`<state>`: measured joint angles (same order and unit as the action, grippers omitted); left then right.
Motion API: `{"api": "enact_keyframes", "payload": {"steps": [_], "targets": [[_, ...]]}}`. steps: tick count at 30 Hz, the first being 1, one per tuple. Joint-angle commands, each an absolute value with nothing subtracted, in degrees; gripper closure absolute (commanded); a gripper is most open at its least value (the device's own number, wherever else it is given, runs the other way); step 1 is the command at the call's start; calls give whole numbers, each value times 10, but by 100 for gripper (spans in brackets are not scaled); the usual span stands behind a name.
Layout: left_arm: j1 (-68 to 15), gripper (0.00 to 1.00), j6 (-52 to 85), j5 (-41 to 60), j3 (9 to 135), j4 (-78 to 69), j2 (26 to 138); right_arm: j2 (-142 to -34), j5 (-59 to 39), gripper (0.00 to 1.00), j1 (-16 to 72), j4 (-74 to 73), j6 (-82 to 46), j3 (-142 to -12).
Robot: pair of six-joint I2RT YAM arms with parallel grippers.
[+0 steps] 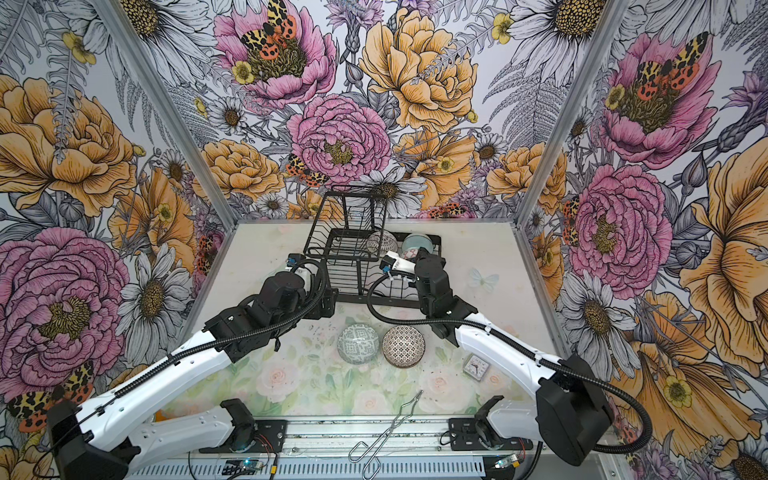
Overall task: Load the bowls into the dish rack
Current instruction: 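Lower the red-lattice blue-rimmed bowl into a rack slot beside the maroon-patterned bowl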
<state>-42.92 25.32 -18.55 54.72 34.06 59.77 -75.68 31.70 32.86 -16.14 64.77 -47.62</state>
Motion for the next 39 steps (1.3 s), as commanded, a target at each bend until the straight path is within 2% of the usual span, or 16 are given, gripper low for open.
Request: {"api": "enact_keyframes", "payload": {"steps": [1, 7, 20, 39], "targets": [[-422, 1, 232, -177, 538, 329, 573, -796, 302, 100, 300, -320, 715, -467], [-416, 1, 260, -185, 522, 328, 554, -864, 240, 100, 266, -432, 738, -464], [-417, 1, 269, -175, 527, 337, 547, -1035, 247, 100, 278, -588, 725, -502], [-418, 1, 276, -176, 533, 342, 549, -1182, 239, 100, 312, -615, 683, -624]]}}
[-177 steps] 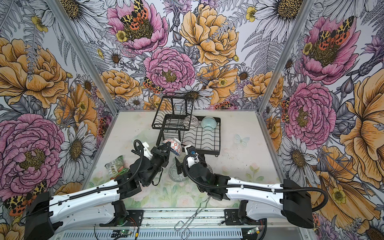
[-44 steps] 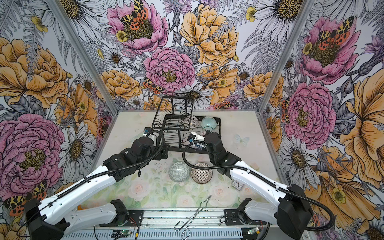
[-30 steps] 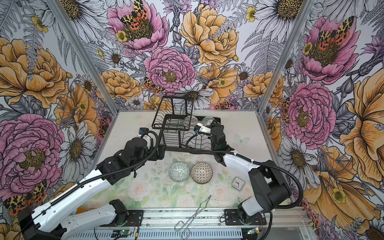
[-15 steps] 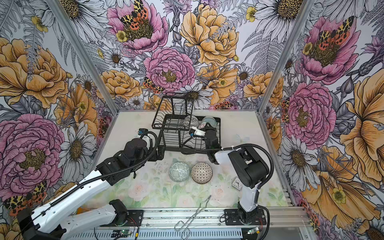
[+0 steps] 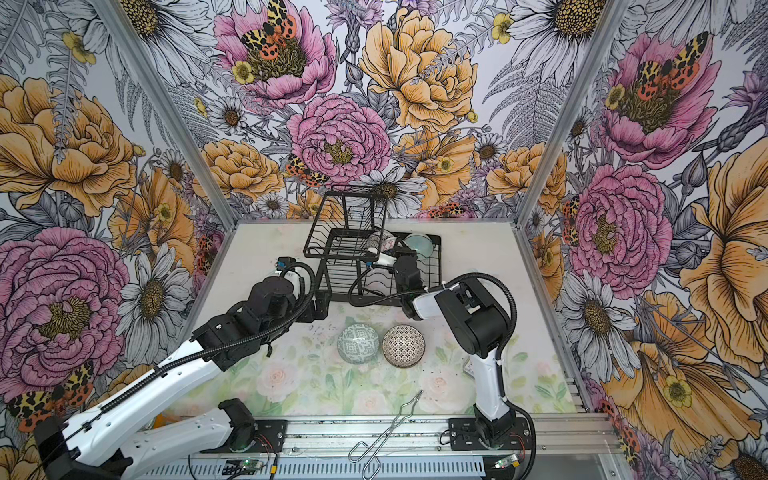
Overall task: Load the bowls into the dish rack
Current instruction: 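Lower the red-lattice blue-rimmed bowl into a rack slot beside the maroon-patterned bowl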
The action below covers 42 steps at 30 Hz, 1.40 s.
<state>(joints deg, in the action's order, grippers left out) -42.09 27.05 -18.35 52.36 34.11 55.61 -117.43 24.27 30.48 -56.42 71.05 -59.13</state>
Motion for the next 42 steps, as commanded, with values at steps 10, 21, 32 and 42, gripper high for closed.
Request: {"api": "enact_keyframes", "payload": {"steps": [10, 21, 32, 42], "targets": [[-418, 1, 277, -179, 538, 342, 555, -1226, 249, 100, 322, -619, 637, -662], [-419, 1, 282, -181, 538, 342, 559, -1243, 261, 100, 324, -615, 587, -663], [-418, 1, 284, -185, 538, 343, 561, -1253, 273, 100, 326, -609, 554, -648], [-419, 1, 287, -190, 538, 346, 560, -1264, 288, 100, 339, -620, 570, -647]]}}
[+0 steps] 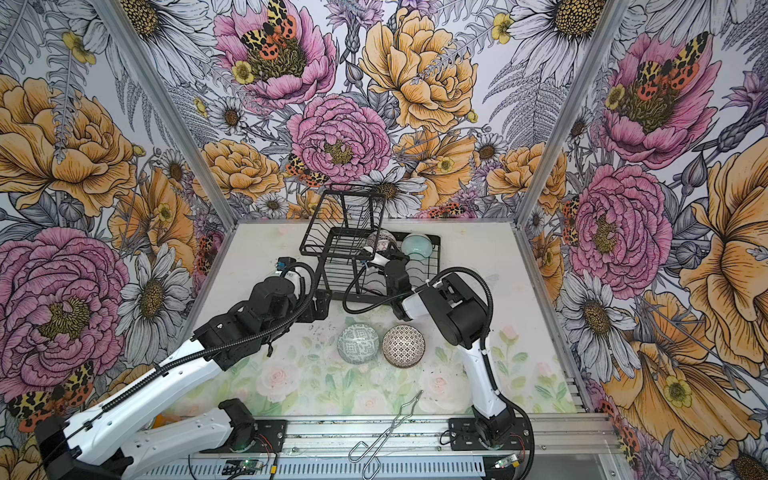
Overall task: Load the bowls into the dish rack
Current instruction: 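Lower the red-lattice blue-rimmed bowl into a rack slot beside the maroon-patterned bowl, then open the right gripper to release the bowl standing in the rack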
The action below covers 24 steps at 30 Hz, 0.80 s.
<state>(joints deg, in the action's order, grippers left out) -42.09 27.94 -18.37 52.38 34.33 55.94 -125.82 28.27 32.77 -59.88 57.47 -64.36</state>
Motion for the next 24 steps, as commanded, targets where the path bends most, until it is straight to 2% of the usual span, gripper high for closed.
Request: {"api": "enact_keyframes", "payload": {"steps": [1, 7, 24], "targets": [[-419, 1, 287, -190, 538, 347, 561, -1259, 284, 100, 340, -614, 561, -643], [-419, 1, 288, -191, 536, 346, 559, -1246, 281, 100, 344, -584, 542, -630], [-419, 1, 294, -198, 526, 345, 555, -1296, 330, 100, 352, -600, 567, -664]]}}
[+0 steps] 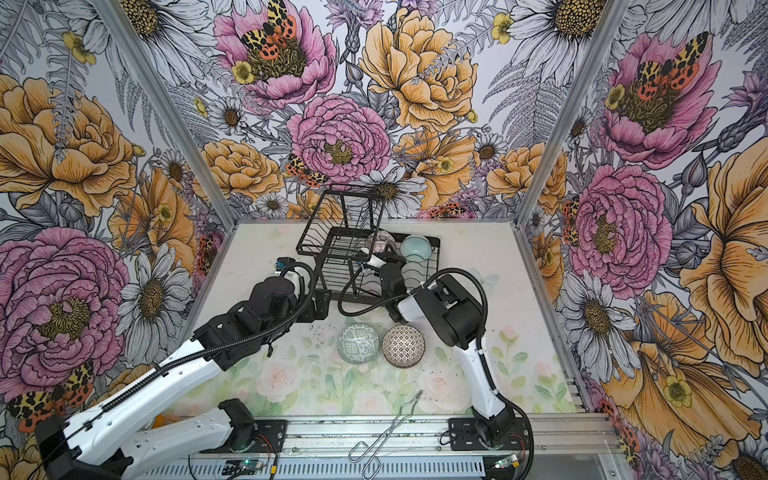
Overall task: Load the bowls into the dish rack
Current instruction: 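Open the right gripper to release the bowl standing in the rack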
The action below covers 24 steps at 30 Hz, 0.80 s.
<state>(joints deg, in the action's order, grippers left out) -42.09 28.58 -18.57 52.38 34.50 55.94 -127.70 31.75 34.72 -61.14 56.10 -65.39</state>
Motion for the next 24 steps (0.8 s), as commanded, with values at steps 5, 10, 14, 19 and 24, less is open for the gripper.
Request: {"api": "enact_keyframes", "payload": {"steps": [5, 10, 14, 19, 24], "targets": [[-418, 1, 294, -199, 527, 346, 555, -1293, 323, 100, 351, -598, 565, -664], [-418, 1, 295, -200, 526, 346, 555, -1286, 318, 99, 349, -591, 559, -665], [-418, 1, 296, -200, 526, 345, 555, -1271, 307, 97, 344, -579, 545, -662], [-418, 1, 296, -200, 527, 345, 557, -1261, 301, 95, 340, -569, 539, -662], [-418, 1, 297, -200, 530, 345, 560, -1254, 299, 92, 338, -565, 540, -662]]}}
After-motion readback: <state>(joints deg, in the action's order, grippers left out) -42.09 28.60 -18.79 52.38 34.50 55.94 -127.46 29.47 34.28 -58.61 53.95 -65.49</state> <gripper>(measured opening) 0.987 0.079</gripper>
